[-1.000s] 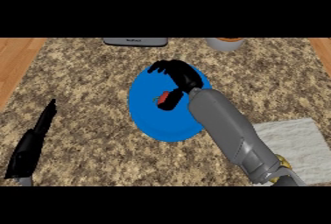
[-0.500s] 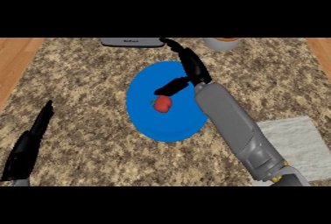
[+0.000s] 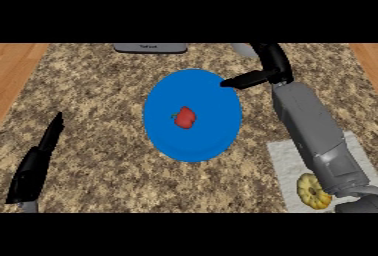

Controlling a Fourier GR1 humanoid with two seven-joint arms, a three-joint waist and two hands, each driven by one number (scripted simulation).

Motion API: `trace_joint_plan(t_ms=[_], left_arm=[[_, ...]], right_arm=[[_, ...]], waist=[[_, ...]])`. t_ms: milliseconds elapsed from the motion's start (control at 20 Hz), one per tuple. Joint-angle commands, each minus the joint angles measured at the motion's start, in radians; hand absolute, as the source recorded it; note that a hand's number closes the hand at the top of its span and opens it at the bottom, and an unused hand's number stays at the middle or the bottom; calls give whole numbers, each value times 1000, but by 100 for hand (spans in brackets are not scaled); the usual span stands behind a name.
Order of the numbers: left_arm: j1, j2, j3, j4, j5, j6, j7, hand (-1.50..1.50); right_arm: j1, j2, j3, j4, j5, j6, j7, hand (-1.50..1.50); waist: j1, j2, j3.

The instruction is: Pick the bell pepper from the placemat and place it in the plate

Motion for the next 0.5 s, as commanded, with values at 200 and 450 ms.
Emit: trace_joint_plan(t_ms=[200, 450], left_arm=[[-12, 29, 26, 25, 6, -23, -27, 0], [37, 25, 19, -1, 24, -53, -49, 0]], right_arm=[[-13, -194, -92, 173, -29, 228, -236, -150], [-10, -278, -97, 266, 5, 274, -326, -150]], waist=[[18, 8, 0], [40, 13, 2]])
